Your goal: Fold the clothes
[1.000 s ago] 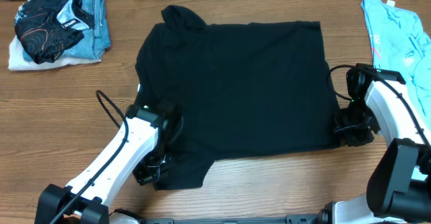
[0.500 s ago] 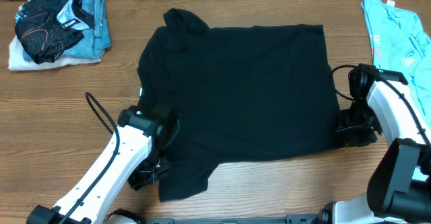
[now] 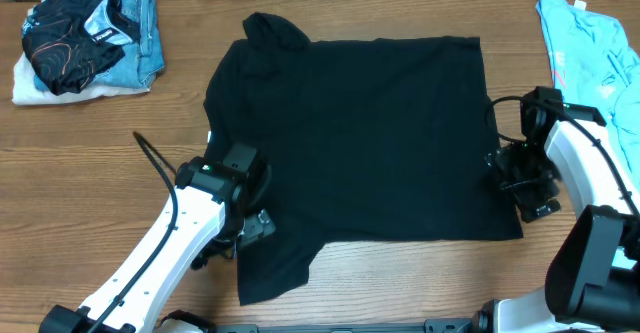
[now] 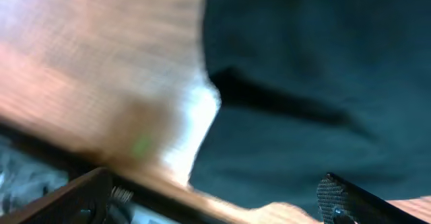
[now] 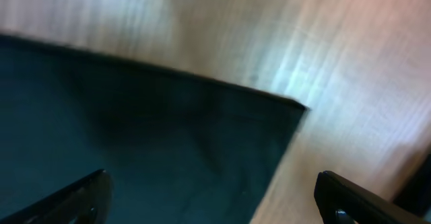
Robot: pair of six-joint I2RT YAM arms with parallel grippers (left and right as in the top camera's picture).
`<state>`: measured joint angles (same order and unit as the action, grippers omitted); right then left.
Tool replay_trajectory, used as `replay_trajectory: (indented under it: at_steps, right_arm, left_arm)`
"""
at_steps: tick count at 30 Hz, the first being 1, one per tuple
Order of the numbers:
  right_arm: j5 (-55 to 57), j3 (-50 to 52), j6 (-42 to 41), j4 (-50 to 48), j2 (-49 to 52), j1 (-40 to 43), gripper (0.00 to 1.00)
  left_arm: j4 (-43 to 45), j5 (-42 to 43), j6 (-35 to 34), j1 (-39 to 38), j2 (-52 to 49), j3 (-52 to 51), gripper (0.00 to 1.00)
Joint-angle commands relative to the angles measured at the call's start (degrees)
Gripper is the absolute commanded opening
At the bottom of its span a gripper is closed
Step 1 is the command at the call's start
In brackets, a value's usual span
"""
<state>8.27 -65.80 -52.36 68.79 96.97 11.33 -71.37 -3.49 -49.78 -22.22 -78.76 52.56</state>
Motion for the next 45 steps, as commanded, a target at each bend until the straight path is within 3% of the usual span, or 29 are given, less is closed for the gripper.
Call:
replay_trajectory:
  at_steps: [1, 6, 11, 19, 30, 35, 41, 45]
  right_arm:
    - [-6.82, -3.96, 11.54, -2.86, -0.98, 0.31, 1.0]
    - [-10.4, -9.01, 13.75, -6.88, -0.98, 0.31, 1.0]
    - [-18.47, -10.36, 24.15, -18.69, -0.83, 0.31, 1.0]
    - [-23.8, -10.36, 26.08, -24.11, -0.72, 0.24, 1.0]
    - [-23.39, -10.34, 27.34, -22.14, 1.6, -2.89, 1.0]
    - [-22.82, -10.32, 27.34, -21.7, 3.52, -4.79, 1.0]
    - [-22.29, -10.29, 27.34, -20.63, 6.12, -6.14, 1.0]
    - [-21.35, -10.21, 27.34, -20.13, 6.67, -6.14, 1.0]
  left_arm:
    - [5.44, -0.11, 7.98, -0.26, 0.83, 3.76, 1.0]
    - [11.96, -0.09, 14.32, -0.24, 0.79, 12.46, 1.0]
    - [19.26, 0.0, 19.43, 1.11, -1.05, 21.79, 1.0]
    - [27.89, 4.98, 19.3, 7.39, -19.04, 40.24, 1.0]
    - [34.56, 12.76, 5.49, 8.61, -53.64, 69.18, 1.0]
    - [35.95, 14.32, -1.44, 8.68, -59.6, 72.35, 0.99]
    - [39.8, 14.69, -2.82, 8.94, -62.99, 72.35, 0.88]
    - [40.19, 13.7, -4.09, 8.98, -63.91, 72.35, 0.89]
